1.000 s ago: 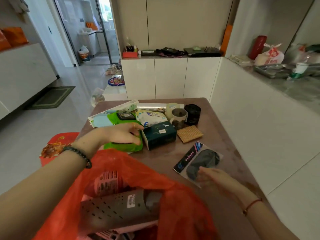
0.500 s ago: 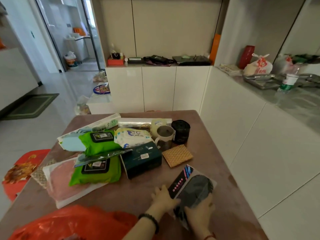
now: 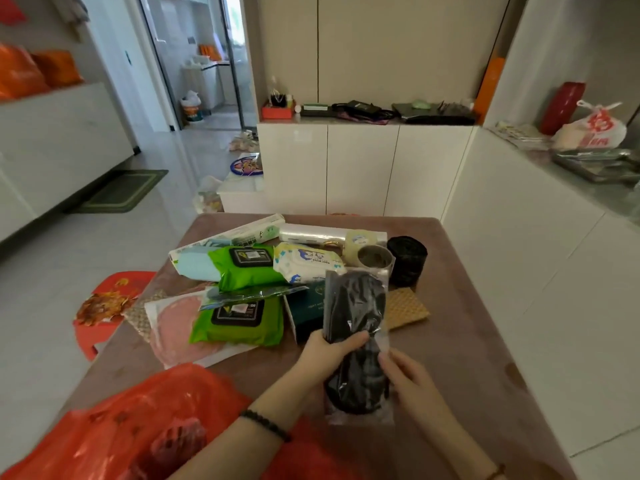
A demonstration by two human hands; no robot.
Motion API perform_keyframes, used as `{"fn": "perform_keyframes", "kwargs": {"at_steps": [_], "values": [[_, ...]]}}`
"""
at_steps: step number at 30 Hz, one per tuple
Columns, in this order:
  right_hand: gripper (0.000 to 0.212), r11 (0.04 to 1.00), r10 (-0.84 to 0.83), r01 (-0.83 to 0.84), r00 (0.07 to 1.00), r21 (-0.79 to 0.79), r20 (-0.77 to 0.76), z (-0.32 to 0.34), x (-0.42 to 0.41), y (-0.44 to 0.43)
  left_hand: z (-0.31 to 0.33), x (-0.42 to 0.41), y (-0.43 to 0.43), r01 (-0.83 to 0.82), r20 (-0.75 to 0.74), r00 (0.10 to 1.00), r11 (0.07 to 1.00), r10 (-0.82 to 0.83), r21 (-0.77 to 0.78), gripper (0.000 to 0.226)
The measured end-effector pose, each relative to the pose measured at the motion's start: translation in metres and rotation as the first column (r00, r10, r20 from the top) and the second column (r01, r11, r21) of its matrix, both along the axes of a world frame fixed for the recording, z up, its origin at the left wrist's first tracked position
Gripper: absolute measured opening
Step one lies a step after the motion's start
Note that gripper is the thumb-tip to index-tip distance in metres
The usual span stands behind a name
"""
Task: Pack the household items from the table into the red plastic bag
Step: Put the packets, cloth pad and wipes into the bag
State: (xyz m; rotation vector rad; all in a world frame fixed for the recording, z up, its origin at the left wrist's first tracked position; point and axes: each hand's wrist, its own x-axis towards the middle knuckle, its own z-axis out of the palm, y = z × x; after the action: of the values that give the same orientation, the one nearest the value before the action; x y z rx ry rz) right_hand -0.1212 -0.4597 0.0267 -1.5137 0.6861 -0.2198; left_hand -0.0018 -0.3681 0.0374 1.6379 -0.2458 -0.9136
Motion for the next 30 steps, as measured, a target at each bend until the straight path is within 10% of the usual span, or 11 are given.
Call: {"fn": "perform_keyframes", "kwargs": {"at_steps": [4,9,13,16,22,27,30], "values": [[0.016,0.996,0.006,0.001,0.997,-0.085,0.074,0.029,0.022,-0.001,0.041,0.008,0.054,-0.178,-0.114,0.98,0.971,0.161,-0.161,0.032],[0.028,0.967,0.256,-0.241,0.927,-0.087,0.274,0.083,0.024,0.048,0.08,-0.009,0.157,0.154,0.056,0.988,0.951,-0.144,-0.268,0.036],[0.085,0.784,0.612,-0.618,0.754,-0.061,0.239,0.092,0.003,0.118,0.08,-0.012,0.228,0.464,0.121,0.877,0.885,-0.465,0.038,0.046],[0.07,0.714,0.686,-0.699,0.687,-0.042,0.239,0.073,-0.002,0.156,0.064,-0.009,0.258,0.525,0.181,0.774,0.774,-0.607,0.354,0.033],[0.071,0.686,0.68,-0.671,0.729,-0.281,-0.081,0.025,-0.006,0.189,0.056,-0.004,0.286,0.556,0.05,0.708,0.599,-0.704,0.576,0.041],[0.112,0.255,0.538,-0.724,0.657,-0.641,-0.528,0.017,-0.011,0.176,0.057,-0.008,0.287,0.654,-0.122,0.587,0.379,-0.8,0.655,0.039],[0.115,0.283,0.429,-0.718,0.688,-0.635,-0.586,0.021,-0.015,0.163,0.054,-0.019,0.281,0.597,-0.137,0.556,0.279,-0.82,0.752,0.039]]}}
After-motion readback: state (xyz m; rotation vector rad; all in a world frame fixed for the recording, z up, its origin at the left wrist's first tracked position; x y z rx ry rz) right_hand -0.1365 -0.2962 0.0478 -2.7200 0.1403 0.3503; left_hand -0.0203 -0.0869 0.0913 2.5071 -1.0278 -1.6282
